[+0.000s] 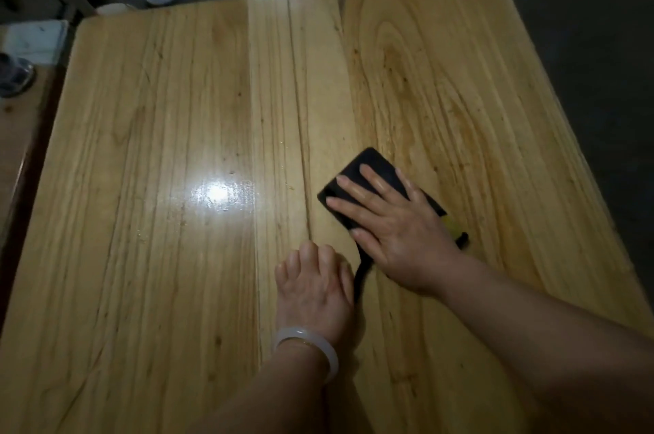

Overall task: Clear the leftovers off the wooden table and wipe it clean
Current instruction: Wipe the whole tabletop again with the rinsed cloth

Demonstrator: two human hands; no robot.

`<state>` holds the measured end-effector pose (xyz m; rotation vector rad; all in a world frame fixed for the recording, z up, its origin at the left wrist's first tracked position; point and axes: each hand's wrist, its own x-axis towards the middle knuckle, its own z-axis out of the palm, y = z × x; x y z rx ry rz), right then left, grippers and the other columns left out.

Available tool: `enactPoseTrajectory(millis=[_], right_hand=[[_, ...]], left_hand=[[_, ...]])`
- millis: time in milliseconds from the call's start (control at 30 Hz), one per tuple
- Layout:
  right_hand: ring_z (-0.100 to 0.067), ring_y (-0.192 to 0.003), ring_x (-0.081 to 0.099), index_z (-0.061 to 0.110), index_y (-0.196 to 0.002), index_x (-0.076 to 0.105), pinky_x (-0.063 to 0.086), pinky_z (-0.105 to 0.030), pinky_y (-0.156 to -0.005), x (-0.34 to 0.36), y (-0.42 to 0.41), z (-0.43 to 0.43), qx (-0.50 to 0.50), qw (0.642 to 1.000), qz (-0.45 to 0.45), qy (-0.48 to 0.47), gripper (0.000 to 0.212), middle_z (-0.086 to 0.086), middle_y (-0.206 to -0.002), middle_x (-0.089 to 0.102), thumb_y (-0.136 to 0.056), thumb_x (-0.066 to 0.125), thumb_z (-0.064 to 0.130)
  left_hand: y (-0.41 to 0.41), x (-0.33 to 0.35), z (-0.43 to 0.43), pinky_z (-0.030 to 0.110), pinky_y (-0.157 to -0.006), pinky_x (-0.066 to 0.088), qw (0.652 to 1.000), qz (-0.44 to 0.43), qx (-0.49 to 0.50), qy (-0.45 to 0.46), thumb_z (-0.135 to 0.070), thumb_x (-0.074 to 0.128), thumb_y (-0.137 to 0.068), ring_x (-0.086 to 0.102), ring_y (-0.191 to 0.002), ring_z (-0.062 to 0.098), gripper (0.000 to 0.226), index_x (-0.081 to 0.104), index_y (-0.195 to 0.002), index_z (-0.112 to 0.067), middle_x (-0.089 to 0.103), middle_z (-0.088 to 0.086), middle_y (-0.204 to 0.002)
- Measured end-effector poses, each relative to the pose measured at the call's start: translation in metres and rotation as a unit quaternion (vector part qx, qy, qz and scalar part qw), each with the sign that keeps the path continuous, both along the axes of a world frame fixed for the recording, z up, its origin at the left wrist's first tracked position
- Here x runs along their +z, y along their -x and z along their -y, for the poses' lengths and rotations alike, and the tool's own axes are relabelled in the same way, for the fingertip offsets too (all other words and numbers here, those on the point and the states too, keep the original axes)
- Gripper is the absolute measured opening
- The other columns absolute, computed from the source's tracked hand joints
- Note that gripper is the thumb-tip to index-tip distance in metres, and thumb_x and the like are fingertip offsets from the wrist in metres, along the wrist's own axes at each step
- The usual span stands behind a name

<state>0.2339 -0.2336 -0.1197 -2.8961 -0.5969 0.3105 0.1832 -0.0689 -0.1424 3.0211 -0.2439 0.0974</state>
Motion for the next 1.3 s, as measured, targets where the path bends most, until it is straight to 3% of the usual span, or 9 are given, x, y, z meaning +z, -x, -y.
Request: enactPoseTrajectory(millis=[167,333,533,700,867,967,1133,1300], right_hand=[[-0.014,-0.151,-0.010,0.043,-0.154,0.009,-0.004,-0.053,-0.120,0.000,-0.063,-0.038,0.004,1.000,0.002,0.001,0.054,0.014,-0.164,0.001,-0.101,0.012,0.045],[-0.013,-0.150,-0.017,0.045,-0.153,0.005,-0.011,-0.052,-0.119,-0.001,-0.089,-0.073,0.056,0.998,-0.009,0.002,0.050,0.017,-0.163,-0.006,-0.105,0.017,0.044],[-0.012,-0.150,-0.014,0.050,-0.151,0.011,-0.011,-0.051,-0.119,0.000,-0.081,-0.094,0.182,0.982,-0.035,-0.015,0.048,0.020,-0.162,0.000,-0.104,0.021,0.046],[-0.009,-0.150,-0.011,0.050,-0.150,0.019,-0.009,-0.049,-0.120,0.003,-0.082,-0.094,0.195,0.979,-0.051,-0.039,0.047,0.022,-0.162,0.005,-0.104,0.025,0.045],[-0.014,-0.151,-0.009,0.047,-0.152,0.012,-0.003,-0.052,-0.120,-0.004,-0.072,-0.064,0.083,0.996,0.011,-0.007,0.051,0.016,-0.164,0.002,-0.101,0.017,0.051],[-0.015,-0.151,-0.011,0.046,-0.153,0.009,-0.001,-0.053,-0.120,-0.008,-0.062,-0.029,-0.024,0.999,0.017,0.013,0.056,0.014,-0.164,-0.001,-0.098,0.011,0.052],[-0.014,-0.151,-0.008,0.044,-0.154,0.009,-0.002,-0.051,-0.120,-0.009,-0.026,0.023,-0.171,0.985,0.024,0.008,0.058,0.014,-0.164,-0.001,-0.097,0.009,0.053],[-0.015,-0.151,-0.011,0.040,-0.155,0.007,-0.002,-0.055,-0.120,-0.012,0.021,0.028,-0.251,0.968,0.023,0.012,0.055,0.012,-0.164,-0.005,-0.101,0.013,0.049]], left_hand=[[-0.004,0.001,0.000,0.036,-0.066,0.029,1.000,0.011,0.005,-0.007,-0.033,0.034,-0.086,0.038,-0.068,0.020,0.024,0.050,-0.078,-0.018,0.042,0.003,-0.076],[-0.004,0.000,-0.002,0.035,-0.066,0.024,1.000,0.002,0.004,-0.008,-0.034,0.035,-0.086,0.037,-0.070,0.019,0.023,0.050,-0.080,-0.019,0.041,0.002,-0.077],[-0.002,-0.001,-0.004,0.036,-0.068,0.035,1.000,-0.015,0.017,0.004,-0.036,0.035,-0.088,0.042,-0.074,0.021,0.023,0.051,-0.087,-0.019,0.046,0.004,-0.085],[-0.004,0.003,-0.004,0.037,-0.066,0.043,1.000,-0.014,0.017,0.009,-0.036,0.034,-0.088,0.045,-0.074,0.021,0.026,0.054,-0.088,-0.019,0.048,0.004,-0.084],[-0.005,0.000,-0.006,0.036,-0.066,0.029,1.000,0.008,0.010,0.009,-0.034,0.036,-0.086,0.040,-0.070,0.020,0.020,0.047,-0.080,-0.018,0.044,0.004,-0.079],[-0.005,0.000,-0.005,0.035,-0.065,0.035,1.000,0.004,0.009,0.013,-0.033,0.036,-0.086,0.037,-0.070,0.018,0.019,0.046,-0.080,-0.018,0.042,0.002,-0.079],[-0.006,0.000,-0.008,0.032,-0.068,0.032,1.000,-0.011,0.010,0.014,-0.034,0.033,-0.088,0.025,-0.074,0.013,0.020,0.045,-0.083,-0.020,0.034,-0.002,-0.082],[-0.008,0.005,-0.004,0.036,-0.073,0.035,0.999,-0.044,0.015,0.027,-0.035,0.026,-0.088,0.035,-0.077,0.018,0.030,0.049,-0.086,-0.016,0.038,0.003,-0.085]])
